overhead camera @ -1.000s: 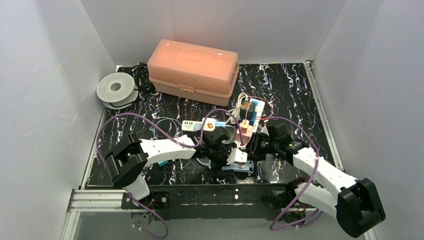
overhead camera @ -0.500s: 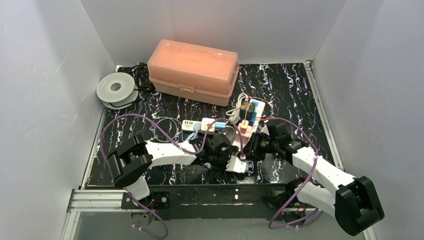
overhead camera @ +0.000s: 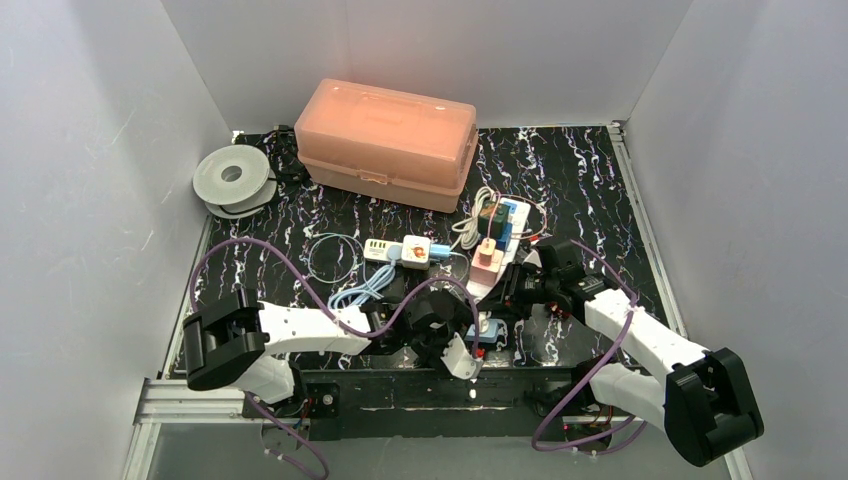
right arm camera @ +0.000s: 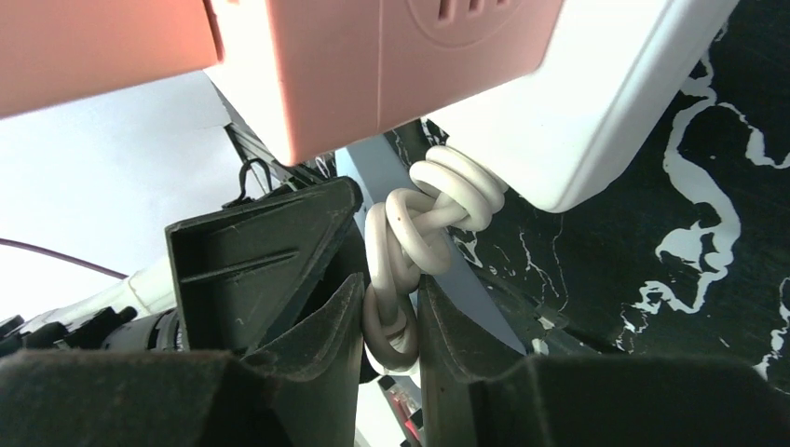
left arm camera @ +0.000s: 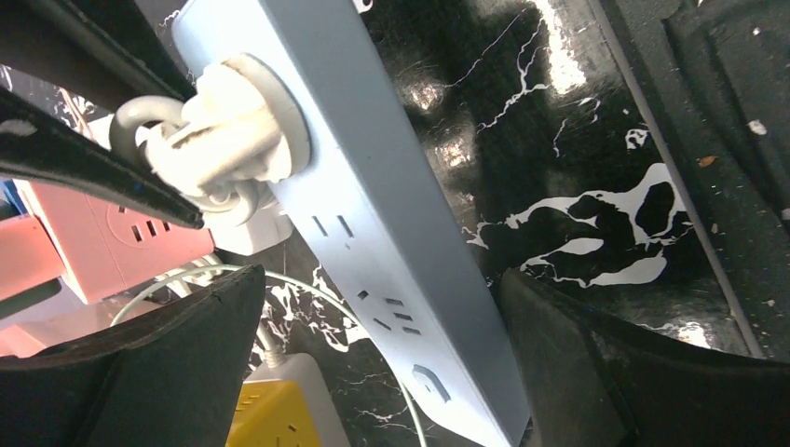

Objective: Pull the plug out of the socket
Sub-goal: Remove the plug from the socket.

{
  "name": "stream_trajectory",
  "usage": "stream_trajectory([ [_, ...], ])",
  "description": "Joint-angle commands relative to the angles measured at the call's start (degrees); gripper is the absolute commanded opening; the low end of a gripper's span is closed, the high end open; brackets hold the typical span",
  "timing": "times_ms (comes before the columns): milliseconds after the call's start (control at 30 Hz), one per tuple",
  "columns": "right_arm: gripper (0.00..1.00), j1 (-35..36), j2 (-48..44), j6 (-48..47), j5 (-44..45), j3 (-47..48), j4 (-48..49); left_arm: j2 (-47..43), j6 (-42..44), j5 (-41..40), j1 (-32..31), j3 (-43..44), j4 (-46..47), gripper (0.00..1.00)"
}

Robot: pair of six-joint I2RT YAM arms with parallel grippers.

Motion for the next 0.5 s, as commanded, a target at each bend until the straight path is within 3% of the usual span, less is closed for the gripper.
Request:
stream_trajectory([
  [0, 0.01, 0.12, -0.72, 3.17, -7.87, 5.48, 2.63, 0.84, 2.83, -2.84, -0.29, 1.59, 0.16, 0.98],
  [233, 0.01, 0.10, -0.90, 3.41, -7.81, 4.45, 2.24, 1.50, 0.42, -5.34, -0.17, 3.82, -1.37, 0.98],
  [467, 0.01, 0.11, 0.63, 2.93, -8.61, 3.57, 2.60, -1.95, -0.29, -9.14, 0.78, 7.36, -5.44, 0.89],
])
